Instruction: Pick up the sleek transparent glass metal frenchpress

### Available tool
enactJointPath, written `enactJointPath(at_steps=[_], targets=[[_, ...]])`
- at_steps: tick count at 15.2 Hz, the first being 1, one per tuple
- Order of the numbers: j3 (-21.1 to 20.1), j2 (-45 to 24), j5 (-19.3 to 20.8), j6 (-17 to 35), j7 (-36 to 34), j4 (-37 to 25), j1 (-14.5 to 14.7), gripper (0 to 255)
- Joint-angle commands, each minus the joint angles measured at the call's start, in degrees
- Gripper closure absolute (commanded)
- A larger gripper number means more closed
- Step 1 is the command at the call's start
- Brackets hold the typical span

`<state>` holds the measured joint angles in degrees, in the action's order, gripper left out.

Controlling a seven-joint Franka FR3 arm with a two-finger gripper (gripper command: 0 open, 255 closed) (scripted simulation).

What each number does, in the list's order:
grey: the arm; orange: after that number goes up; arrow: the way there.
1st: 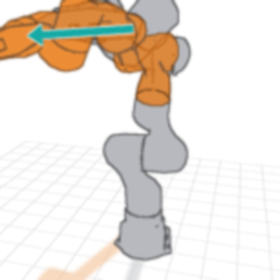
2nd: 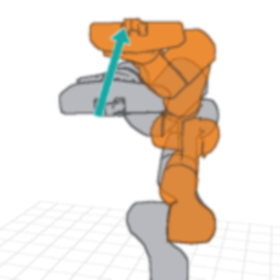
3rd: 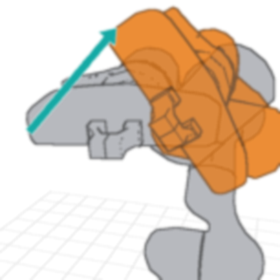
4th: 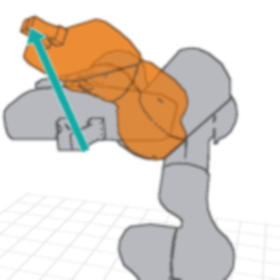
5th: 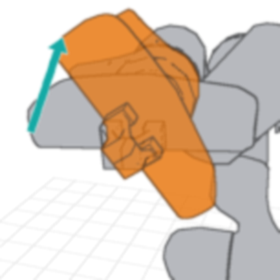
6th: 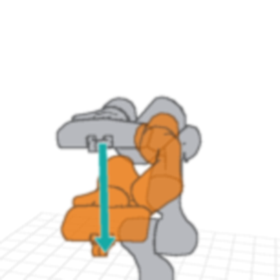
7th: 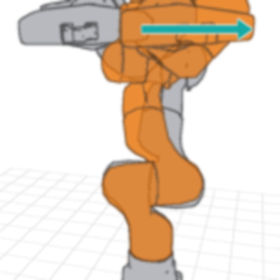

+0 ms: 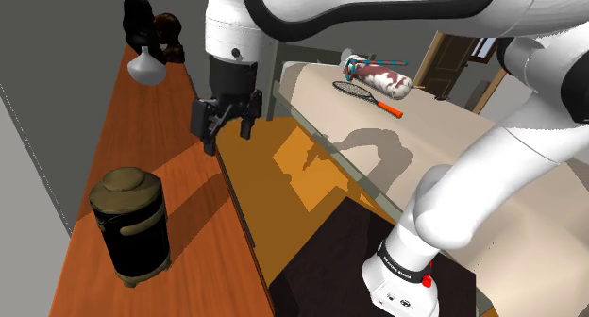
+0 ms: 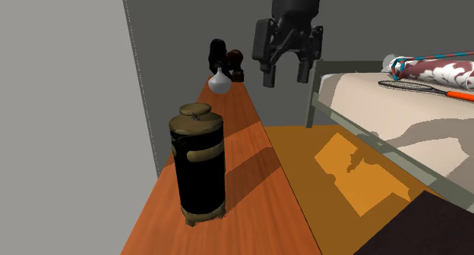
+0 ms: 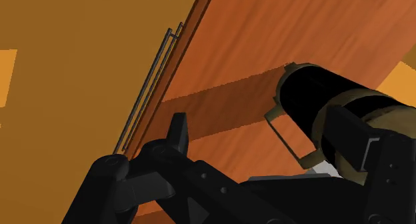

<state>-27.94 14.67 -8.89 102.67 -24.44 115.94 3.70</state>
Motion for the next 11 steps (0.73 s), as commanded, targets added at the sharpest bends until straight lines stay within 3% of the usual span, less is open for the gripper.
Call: enactJointPath(at_steps=[1,6,11], targets=[[-2.35,-4.07,1.64,0.04,-3.74,-4.04,0.34,0],[-7.16,-15.92,8.35,-0.59,-13.06,-15.25,2.37,0],[-9.24,-29.52,17.19,-4.01,-21.90,-29.64,8.18,0]])
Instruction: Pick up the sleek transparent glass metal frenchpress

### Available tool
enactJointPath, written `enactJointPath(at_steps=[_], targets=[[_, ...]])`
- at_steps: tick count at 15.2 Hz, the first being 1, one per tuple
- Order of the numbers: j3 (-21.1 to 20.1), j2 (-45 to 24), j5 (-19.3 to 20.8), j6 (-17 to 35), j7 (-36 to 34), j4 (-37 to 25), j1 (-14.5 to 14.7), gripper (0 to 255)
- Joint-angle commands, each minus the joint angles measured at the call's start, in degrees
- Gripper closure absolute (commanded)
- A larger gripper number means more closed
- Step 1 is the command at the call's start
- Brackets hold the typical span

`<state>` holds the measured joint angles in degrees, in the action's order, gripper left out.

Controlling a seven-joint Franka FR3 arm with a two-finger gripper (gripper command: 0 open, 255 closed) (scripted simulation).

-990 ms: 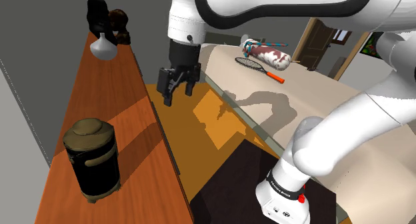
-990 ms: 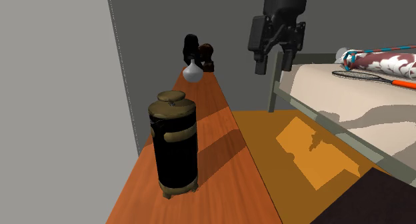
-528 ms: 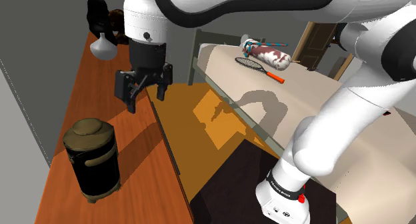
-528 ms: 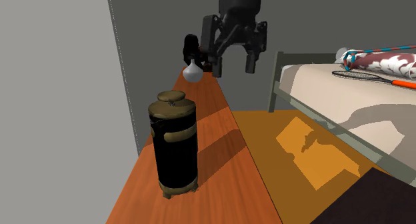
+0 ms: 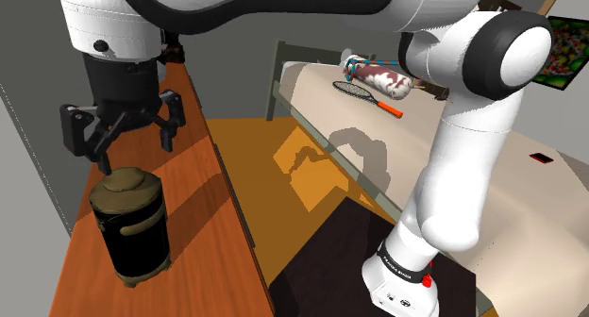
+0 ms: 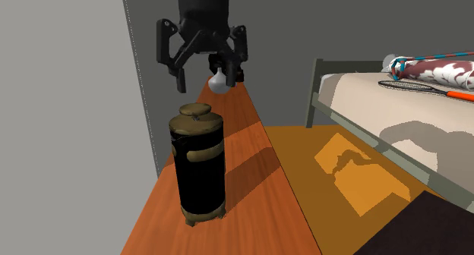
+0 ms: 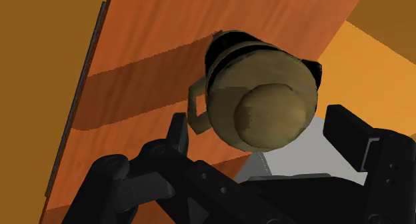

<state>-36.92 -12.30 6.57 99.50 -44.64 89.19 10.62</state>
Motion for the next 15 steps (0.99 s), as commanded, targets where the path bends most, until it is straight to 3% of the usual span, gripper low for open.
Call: enactJointPath(at_steps=[1,10,11,15], targets=[[-0.22,-4.71,3.07,-1.65,-2.81,-5.47,2.58,0],[0.14,-4.53,3.06,4.25,-2.93,0.61,2.04,0],[0.13,-4.45,3.02,4.23,-2.92,0.66,2.01,255],[0.12,-4.46,3.02,4.20,-2.92,0.62,2.02,255]])
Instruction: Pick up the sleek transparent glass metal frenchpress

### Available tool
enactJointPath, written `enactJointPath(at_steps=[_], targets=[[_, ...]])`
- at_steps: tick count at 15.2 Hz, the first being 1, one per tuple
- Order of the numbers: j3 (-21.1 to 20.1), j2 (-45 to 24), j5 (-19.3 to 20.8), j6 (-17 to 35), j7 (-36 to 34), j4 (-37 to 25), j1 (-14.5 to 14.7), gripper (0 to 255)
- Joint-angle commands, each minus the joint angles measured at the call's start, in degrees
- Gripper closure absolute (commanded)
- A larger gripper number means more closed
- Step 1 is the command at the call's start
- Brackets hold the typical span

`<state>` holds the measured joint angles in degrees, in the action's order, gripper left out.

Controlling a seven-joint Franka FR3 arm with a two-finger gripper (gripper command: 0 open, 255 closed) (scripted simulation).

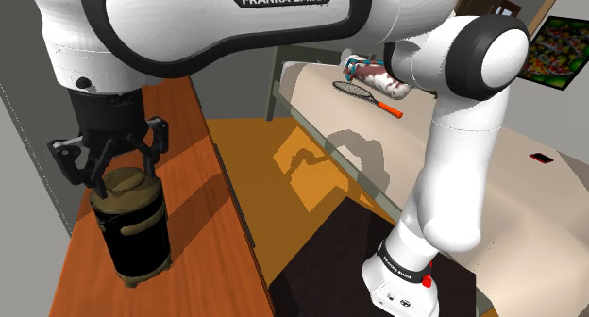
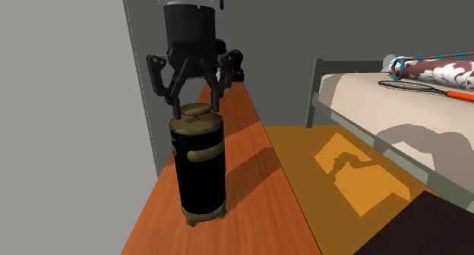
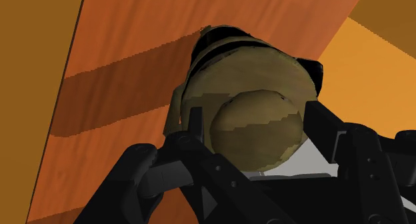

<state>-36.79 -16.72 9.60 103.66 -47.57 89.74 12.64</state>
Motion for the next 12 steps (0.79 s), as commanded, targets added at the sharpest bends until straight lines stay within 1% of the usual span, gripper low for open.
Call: enactJointPath(at_steps=[1,5,12], targets=[[0.00,-0.06,0.00,0.03,0.01,0.05,0.01,255],[0.01,-0.12,0.03,0.09,-0.01,0.05,0.02,255],[-0.19,-0.22,-0.03,-5.35,0.14,-5.52,0.60,255]])
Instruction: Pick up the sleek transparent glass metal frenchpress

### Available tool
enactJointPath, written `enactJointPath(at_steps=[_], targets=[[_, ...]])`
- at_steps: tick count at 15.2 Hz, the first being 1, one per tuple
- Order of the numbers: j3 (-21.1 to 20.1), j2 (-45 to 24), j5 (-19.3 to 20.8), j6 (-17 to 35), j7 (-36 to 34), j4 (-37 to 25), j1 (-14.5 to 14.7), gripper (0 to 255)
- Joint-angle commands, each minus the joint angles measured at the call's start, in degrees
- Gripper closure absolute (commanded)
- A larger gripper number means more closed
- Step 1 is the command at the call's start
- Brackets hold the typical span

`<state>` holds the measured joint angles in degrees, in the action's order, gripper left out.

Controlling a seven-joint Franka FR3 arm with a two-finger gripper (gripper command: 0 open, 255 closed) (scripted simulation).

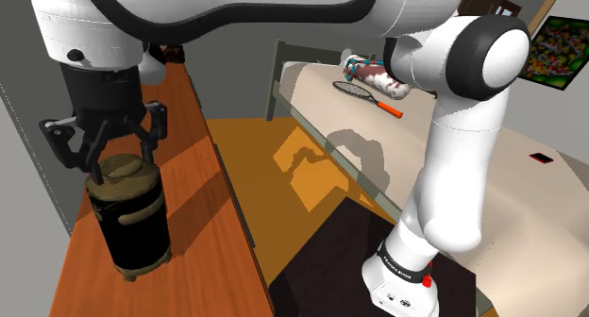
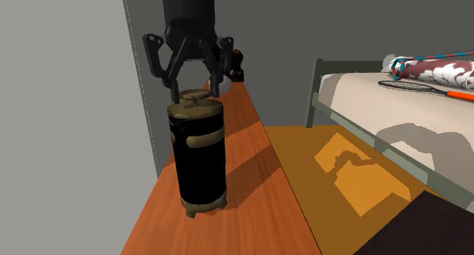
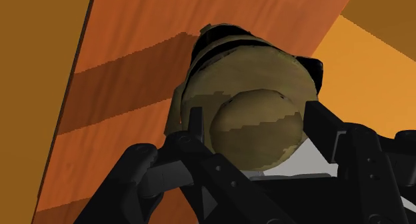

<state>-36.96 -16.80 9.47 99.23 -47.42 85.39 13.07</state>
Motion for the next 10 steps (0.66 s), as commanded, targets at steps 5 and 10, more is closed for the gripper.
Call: enactJointPath(at_steps=[5,10], targets=[[-0.12,-0.75,0.41,-5.04,-0.07,-5.83,0.89,255],[-0.16,-1.39,0.77,-7.78,-0.16,-9.14,1.51,255]])
